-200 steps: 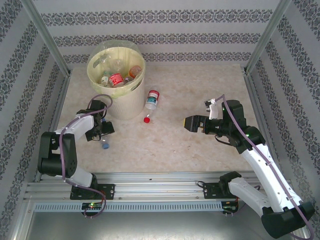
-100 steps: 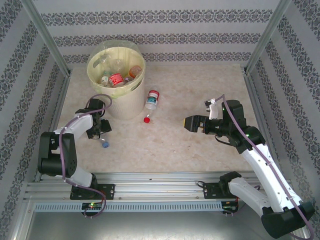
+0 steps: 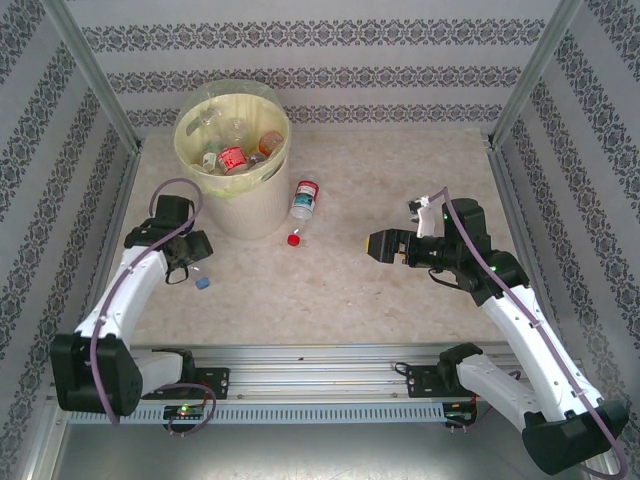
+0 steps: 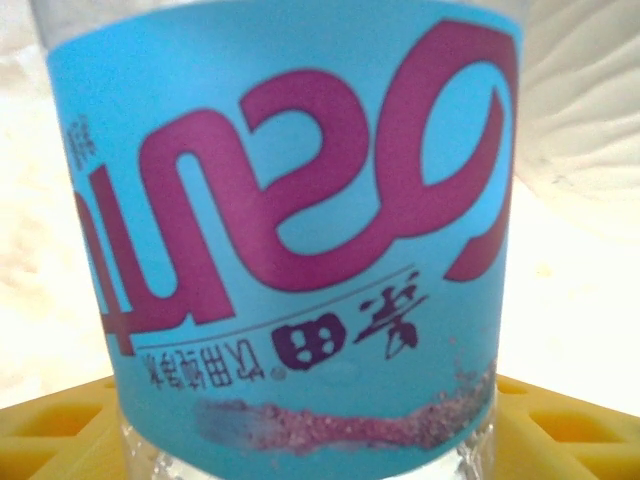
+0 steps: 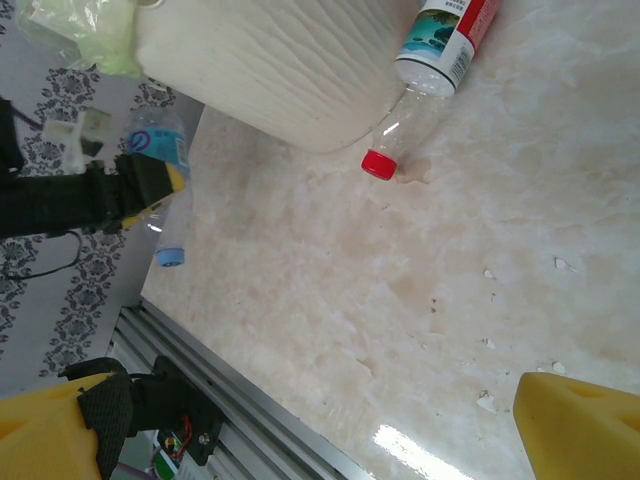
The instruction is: Put the plastic bottles in the bin
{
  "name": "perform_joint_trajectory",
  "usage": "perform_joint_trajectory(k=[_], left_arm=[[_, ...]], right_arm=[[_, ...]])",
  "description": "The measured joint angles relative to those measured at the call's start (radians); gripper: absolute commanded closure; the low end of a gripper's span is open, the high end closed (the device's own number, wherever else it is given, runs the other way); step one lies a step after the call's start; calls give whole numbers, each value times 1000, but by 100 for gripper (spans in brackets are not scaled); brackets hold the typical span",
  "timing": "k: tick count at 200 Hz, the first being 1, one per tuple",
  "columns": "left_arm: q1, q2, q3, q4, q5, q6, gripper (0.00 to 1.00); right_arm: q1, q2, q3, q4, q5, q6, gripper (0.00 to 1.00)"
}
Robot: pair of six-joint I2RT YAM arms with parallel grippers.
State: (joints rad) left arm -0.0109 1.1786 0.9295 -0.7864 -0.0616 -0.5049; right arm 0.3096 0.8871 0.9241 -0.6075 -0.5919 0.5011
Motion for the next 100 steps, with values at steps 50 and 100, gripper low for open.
perform_joint_trajectory(k=[50,100], left_arm=[[22,-44,230,-143,-7,27,30],[26,67,618,-215,16,77,30]], right_arm=[[0,3,0,21,-8,8,2],[0,4,0,21,-19,16,2]])
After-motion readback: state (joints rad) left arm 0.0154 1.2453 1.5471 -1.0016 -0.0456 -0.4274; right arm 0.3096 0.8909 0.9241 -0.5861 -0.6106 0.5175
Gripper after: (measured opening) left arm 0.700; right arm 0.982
